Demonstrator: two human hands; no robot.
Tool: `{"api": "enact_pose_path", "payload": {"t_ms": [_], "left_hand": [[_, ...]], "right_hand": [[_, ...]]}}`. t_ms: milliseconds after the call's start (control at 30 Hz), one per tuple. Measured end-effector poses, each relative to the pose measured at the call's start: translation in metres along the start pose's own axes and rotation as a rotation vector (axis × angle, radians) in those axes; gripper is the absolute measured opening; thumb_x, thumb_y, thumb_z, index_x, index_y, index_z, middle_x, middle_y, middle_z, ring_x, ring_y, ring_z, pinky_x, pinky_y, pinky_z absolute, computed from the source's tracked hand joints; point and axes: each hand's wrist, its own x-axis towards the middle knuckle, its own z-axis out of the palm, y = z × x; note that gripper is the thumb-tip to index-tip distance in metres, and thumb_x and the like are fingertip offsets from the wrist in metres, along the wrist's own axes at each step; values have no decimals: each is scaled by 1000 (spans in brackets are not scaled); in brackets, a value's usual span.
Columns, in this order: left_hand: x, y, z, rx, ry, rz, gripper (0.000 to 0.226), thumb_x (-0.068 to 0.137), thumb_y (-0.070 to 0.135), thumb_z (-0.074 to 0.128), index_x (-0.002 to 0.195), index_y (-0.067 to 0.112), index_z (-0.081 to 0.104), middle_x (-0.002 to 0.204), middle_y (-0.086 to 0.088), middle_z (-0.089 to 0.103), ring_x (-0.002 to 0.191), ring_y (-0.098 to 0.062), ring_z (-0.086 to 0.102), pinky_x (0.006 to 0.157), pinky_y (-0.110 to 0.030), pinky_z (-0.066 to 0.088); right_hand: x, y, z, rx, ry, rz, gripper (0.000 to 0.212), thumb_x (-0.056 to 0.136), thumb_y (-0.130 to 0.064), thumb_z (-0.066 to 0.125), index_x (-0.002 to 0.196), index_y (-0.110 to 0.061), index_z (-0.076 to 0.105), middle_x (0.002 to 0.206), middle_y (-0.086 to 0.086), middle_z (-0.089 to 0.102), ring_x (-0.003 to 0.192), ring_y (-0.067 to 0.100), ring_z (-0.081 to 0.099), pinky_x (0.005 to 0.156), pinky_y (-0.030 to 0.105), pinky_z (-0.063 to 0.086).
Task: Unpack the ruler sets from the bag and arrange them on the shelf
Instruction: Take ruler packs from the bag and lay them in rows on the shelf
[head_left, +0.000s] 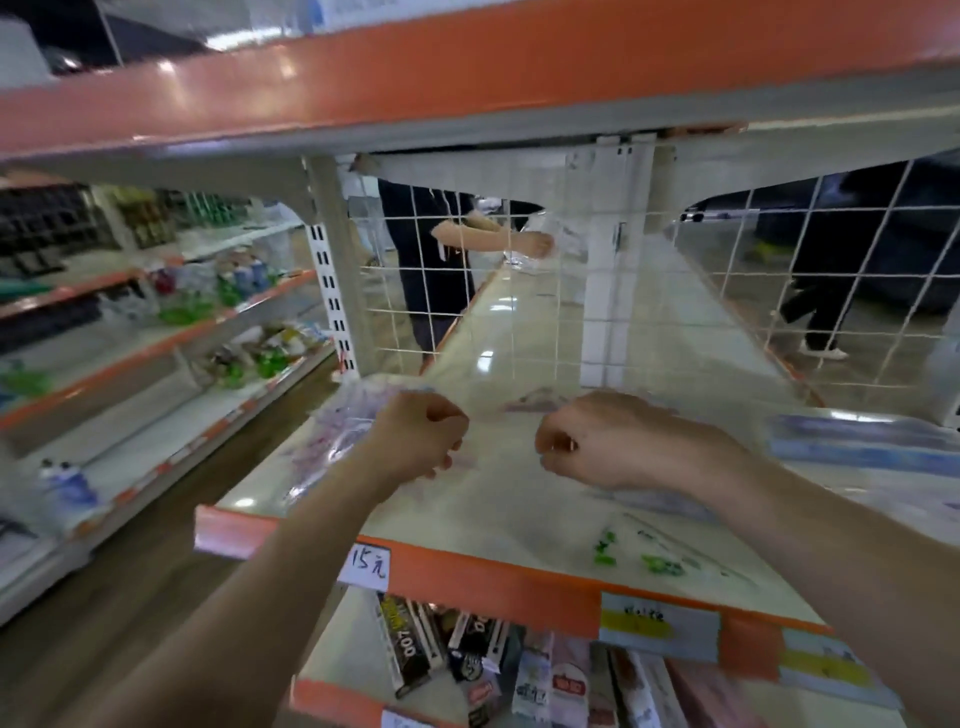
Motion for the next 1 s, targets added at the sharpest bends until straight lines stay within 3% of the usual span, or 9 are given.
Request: {"api": "enact_pose_path", "payload": {"t_ms": [267, 433, 600, 667, 733, 767, 833, 900, 1000], "left_hand": [[-7, -39, -43, -18, 167, -100, 22, 88, 8, 57, 71, 17, 68, 69, -9, 66, 54, -17, 58, 58, -28, 51], [-16, -48, -47, -17, 152, -108, 22, 90, 10, 56, 74, 22, 65, 74, -10, 66, 64, -22, 57, 62, -32, 51], [-19, -56, -52, 39, 169, -99, 16, 92, 10, 54, 83, 18, 65, 73, -7, 65, 63, -26, 58, 62, -36, 53], [-18, -58, -52, 54, 178, -98, 17, 92, 11, 54, 81, 20, 64, 74, -7, 66, 63, -26, 59, 65, -38, 55], [-17, -58, -51, 62, 172, -107, 14, 92, 11, 53, 85, 18, 64, 78, -9, 66, 64, -26, 60, 65, -37, 55], [-16, -59, -50, 65, 168, -114, 13, 92, 12, 53, 89, 17, 65, 81, -10, 67, 65, -26, 61, 64, -35, 54], [-15, -61, -48, 49, 159, -129, 13, 92, 13, 53, 95, 14, 66, 83, -10, 67, 65, -24, 61, 57, -30, 53], [-14, -62, -46, 41, 147, -136, 14, 93, 13, 53, 98, 14, 65, 82, -7, 65, 63, -20, 59, 51, -25, 51], [-13, -63, -44, 45, 133, -133, 13, 94, 14, 52, 98, 16, 64, 80, -3, 64, 62, -17, 59, 49, -22, 50]], "right_hand": [[40, -23, 21, 98, -27, -31, 26, 93, -31, 50, 113, -25, 65, 116, -3, 64, 105, 17, 58, 88, 30, 48], [70, -33, 39, 153, -59, 7, 42, 92, -42, 52, 128, -22, 56, 132, 1, 53, 120, 21, 50, 97, 30, 41], [94, -49, 54, 142, -68, 63, 61, 91, -56, 46, 130, -10, 54, 133, 13, 50, 124, 28, 48, 96, 33, 41], [101, -52, 58, 147, -81, 78, 59, 89, -56, 48, 118, -6, 58, 127, 15, 54, 118, 30, 52, 85, 31, 41], [106, -53, 61, 155, -80, 85, 47, 88, -54, 50, 91, -8, 59, 109, 14, 59, 104, 31, 56, 69, 27, 36], [107, -53, 61, 164, -75, 93, 43, 88, -53, 51, 74, -12, 51, 92, 12, 58, 93, 30, 55, 60, 26, 33], [104, -52, 58, 184, -68, 115, 47, 88, -51, 54, 60, -17, 36, 68, 5, 41, 73, 24, 45, 48, 25, 25], [103, -49, 56, 246, -92, 136, 43, 86, -49, 59, 61, -17, 44, 62, 2, 37, 63, 19, 42, 45, 23, 24], [102, -40, 53, 526, -156, 197, 26, 83, -36, 67, 77, -12, 65, 64, 4, 54, 58, 17, 50, 47, 22, 35]]}}
